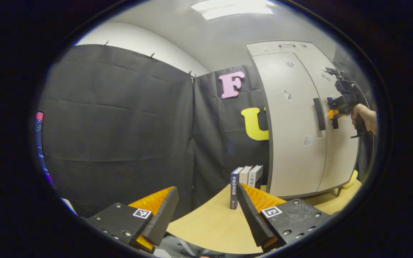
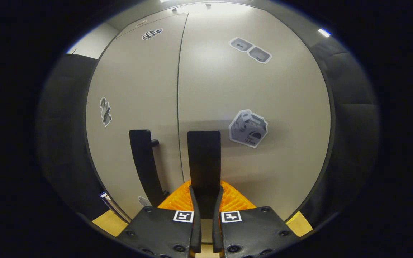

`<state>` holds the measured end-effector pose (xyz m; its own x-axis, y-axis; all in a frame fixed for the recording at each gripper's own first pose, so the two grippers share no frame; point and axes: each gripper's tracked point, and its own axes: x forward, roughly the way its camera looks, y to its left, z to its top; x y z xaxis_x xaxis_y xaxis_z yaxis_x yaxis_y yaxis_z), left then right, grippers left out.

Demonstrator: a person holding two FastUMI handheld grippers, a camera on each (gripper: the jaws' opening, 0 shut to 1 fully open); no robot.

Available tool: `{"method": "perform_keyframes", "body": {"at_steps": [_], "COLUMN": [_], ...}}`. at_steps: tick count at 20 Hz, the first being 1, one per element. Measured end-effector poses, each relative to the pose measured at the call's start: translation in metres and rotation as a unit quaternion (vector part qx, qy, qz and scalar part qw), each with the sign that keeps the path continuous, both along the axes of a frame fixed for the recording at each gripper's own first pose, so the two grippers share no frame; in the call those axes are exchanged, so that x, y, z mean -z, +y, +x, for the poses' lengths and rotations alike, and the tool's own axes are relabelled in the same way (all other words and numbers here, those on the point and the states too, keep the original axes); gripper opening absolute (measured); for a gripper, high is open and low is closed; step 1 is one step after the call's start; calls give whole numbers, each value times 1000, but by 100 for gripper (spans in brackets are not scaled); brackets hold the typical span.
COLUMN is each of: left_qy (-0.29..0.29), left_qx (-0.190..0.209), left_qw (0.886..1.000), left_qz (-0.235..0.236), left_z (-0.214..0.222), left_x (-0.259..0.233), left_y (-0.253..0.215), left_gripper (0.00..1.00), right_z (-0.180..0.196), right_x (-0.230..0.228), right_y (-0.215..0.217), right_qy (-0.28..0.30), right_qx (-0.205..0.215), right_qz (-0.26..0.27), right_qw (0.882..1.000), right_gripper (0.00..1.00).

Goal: Open the right door of the double-door shoe cabinet with the right hand, and open the left door with the left hand.

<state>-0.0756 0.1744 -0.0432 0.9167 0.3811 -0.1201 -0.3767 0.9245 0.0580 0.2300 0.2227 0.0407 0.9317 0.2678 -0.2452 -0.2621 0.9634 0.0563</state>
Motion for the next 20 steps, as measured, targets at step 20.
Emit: {"method": "perform_keyframes", "body": {"at_steps": [20], "left_qy": [-25], "left_qx": [105], "left_qw": [994], "left_qz": [-8], "left_z": [32], "left_x": [-17], "left_y": [-81], "left_gripper": [96], "right_z": [-82], "right_x": [-10], "right_y": [-48], "right_qy": [19], "right_qx": [-75], "right_qz": [17], "right_qw": [997], "right_gripper": [13]}}
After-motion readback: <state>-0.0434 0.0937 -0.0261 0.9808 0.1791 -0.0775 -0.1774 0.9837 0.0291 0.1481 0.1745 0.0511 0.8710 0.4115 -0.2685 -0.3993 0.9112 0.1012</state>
